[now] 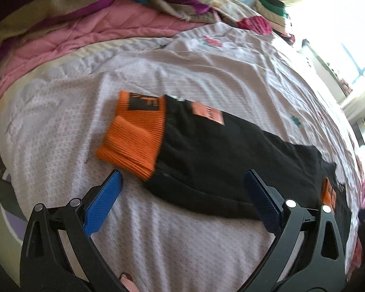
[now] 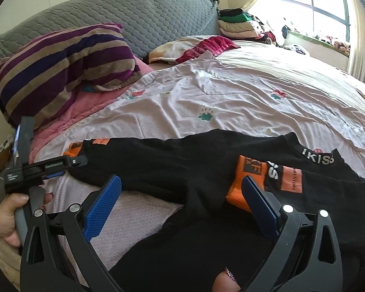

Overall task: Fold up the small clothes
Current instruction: 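Grasp the orange cuff with the left tool and lift it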

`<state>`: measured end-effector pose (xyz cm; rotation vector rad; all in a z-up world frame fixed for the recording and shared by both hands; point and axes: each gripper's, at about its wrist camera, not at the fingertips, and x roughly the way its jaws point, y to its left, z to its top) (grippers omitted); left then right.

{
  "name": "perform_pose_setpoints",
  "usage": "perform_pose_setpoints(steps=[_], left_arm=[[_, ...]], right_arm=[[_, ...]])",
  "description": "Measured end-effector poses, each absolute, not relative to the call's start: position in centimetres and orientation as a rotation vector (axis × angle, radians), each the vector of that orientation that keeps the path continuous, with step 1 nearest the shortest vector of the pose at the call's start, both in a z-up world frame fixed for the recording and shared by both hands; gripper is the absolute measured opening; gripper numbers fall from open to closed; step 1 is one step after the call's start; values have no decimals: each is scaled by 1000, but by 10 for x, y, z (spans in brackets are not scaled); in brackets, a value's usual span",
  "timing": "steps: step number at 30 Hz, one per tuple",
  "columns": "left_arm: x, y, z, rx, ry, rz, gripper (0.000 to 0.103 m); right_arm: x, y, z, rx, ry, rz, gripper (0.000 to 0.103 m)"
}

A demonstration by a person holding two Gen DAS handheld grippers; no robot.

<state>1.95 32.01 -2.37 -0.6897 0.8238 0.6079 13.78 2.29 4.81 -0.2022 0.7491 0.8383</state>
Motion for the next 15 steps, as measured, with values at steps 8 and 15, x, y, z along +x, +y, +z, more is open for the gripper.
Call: perform_pose_setpoints(steps=[8, 15], left_arm=[[17, 338, -30, -765, 739, 640, 93], [24, 345, -29, -782, 687, 665, 70]], right_arm=[[138, 24, 42, -181, 765, 837, 98], [141, 13, 38, -140, 775, 820, 98]])
